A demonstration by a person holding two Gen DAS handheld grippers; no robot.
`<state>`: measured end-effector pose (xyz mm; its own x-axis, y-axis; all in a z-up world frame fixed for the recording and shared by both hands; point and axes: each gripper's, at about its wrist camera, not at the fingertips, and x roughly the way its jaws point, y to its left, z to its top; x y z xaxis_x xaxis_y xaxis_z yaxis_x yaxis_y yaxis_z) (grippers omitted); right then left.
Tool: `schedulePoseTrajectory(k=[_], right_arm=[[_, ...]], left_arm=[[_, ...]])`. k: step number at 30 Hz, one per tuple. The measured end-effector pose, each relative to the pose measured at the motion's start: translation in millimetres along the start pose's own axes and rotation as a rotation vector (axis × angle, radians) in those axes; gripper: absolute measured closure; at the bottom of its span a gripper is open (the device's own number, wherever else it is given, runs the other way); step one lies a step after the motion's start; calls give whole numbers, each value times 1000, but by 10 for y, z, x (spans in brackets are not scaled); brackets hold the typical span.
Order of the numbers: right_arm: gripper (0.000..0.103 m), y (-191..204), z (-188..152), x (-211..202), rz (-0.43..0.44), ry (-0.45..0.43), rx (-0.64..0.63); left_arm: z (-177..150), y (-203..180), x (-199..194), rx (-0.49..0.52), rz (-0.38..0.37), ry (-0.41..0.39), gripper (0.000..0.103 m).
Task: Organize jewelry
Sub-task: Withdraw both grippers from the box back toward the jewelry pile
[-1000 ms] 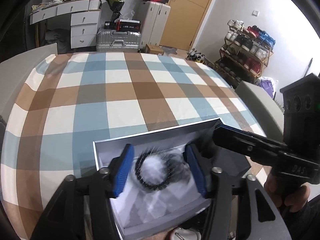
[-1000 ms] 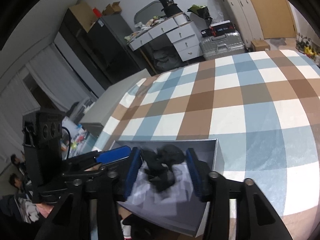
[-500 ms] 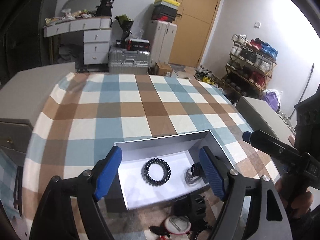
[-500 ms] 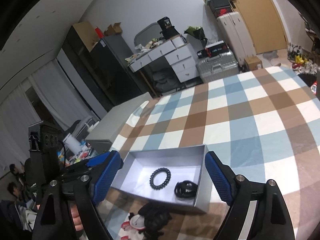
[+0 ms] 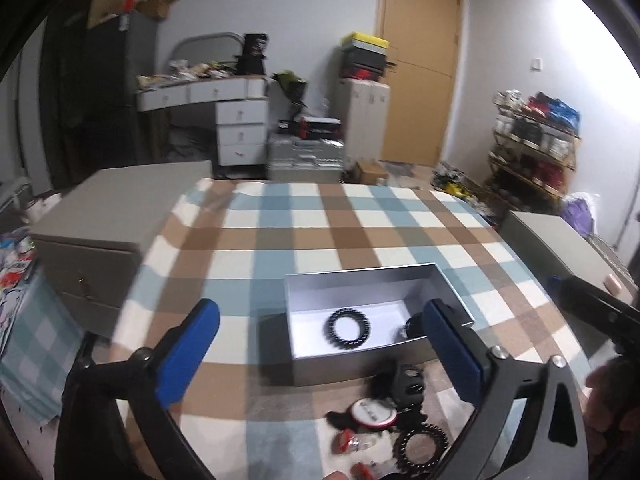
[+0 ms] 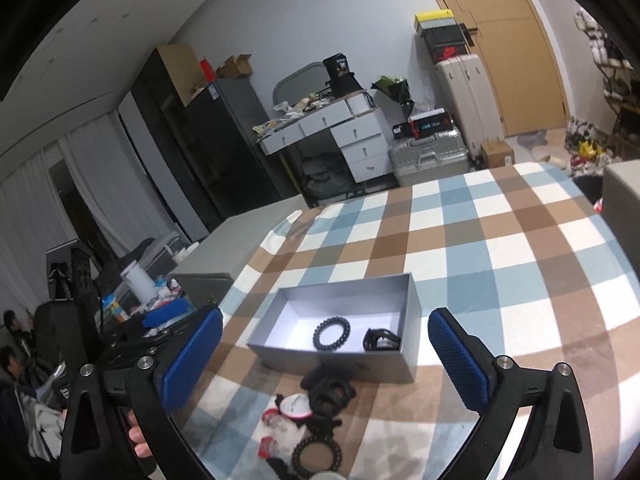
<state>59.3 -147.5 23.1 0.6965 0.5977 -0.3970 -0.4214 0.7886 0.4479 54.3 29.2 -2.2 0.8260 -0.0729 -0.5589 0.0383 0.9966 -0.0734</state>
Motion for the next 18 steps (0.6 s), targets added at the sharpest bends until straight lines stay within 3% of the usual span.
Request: schedulePoseTrajectory(k=[11, 18], right_arm=[[0, 272, -304, -294, -69, -22, -150], [0, 299, -587, -351, -82, 30, -203]], left_arm=[[-211, 6, -291, -21, 9, -53, 2], [-444, 25, -334, -34, 7, -19, 2]])
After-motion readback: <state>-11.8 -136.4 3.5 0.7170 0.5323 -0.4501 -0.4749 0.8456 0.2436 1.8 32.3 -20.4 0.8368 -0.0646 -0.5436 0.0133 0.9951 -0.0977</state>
